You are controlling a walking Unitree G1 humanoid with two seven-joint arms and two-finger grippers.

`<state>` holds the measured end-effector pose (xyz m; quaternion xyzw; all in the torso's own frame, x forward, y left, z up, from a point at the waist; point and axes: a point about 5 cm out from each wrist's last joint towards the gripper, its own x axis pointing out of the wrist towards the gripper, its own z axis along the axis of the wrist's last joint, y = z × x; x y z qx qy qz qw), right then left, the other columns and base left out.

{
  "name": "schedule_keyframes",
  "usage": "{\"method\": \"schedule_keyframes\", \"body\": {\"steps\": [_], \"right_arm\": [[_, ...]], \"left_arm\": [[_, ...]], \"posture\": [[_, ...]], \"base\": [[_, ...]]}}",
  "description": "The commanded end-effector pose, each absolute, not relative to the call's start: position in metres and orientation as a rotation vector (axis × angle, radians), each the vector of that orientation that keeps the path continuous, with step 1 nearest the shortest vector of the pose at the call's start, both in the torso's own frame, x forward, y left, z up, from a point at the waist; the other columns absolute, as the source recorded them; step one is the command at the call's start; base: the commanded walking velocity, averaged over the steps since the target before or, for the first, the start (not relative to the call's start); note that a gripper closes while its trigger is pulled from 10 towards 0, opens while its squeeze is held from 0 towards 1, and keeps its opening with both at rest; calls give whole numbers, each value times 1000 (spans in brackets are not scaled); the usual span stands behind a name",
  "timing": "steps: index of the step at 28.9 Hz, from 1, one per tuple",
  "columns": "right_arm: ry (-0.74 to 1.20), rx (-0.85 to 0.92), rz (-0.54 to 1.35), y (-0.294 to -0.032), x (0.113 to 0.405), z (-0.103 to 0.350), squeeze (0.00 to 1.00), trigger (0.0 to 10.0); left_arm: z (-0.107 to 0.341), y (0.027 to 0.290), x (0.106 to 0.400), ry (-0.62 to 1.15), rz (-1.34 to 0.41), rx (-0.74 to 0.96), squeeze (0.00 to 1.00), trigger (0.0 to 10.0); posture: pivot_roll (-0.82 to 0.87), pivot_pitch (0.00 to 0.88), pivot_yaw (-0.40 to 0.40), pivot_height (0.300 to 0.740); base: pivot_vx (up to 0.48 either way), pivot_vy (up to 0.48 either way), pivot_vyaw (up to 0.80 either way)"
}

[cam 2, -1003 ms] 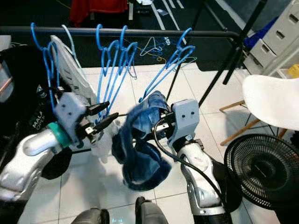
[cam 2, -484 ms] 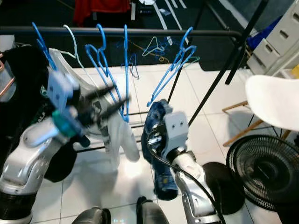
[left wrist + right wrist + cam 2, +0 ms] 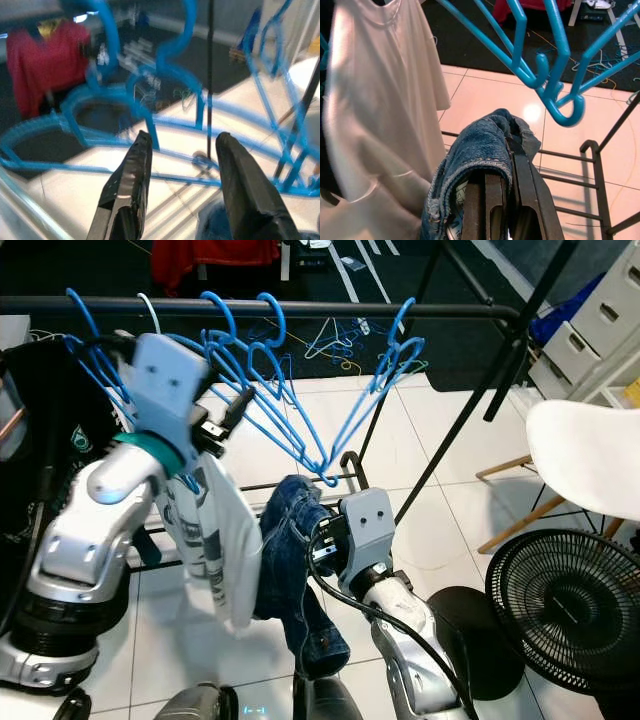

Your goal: Hang hanger

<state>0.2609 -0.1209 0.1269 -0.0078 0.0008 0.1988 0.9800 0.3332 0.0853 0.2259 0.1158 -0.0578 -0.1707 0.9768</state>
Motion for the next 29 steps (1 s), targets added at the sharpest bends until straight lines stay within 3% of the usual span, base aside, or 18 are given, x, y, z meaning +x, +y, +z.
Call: {"method": "schedule_keyframes", "body": {"steps": [1, 6, 9, 14, 18, 22, 29], "right_arm": [[-30, -11, 394, -123, 260, 132, 0, 0], [-31, -12, 392, -123, 260, 132, 0, 0], [-32, -13, 395, -123, 260, 132, 0, 0], [-32, -11, 399, -122, 260, 131, 0, 0], [-29, -14, 417, -120, 262, 131, 0, 0], [-35, -19, 414, -122, 263, 132, 0, 0], [-32, -16, 404, -122, 262, 131, 0, 0]], "left_arm": [[212, 86, 339, -40, -295, 243, 0, 10000], [209, 88, 342, -25, -274, 248, 0, 10000], [234, 118, 333, -166, -273, 204, 0, 10000], [244, 133, 322, -202, -308, 194, 0, 10000], [239, 124, 317, -138, -333, 188, 0, 10000], [234, 93, 326, -98, -327, 187, 0, 10000], [235, 81, 336, -91, -304, 243, 0, 10000]], "posture": [[-67, 100, 8, 733], [-67, 100, 8, 733], [-52, 102, 11, 733], [-33, 104, 0, 733], [-27, 101, -7, 733], [-45, 94, -5, 733], [-45, 95, 4, 733]], "base": [[0, 0, 0], [0, 0, 0], [0, 0, 0], [0, 0, 0], [0, 0, 0], [0, 0, 0], [0, 0, 0]]}}
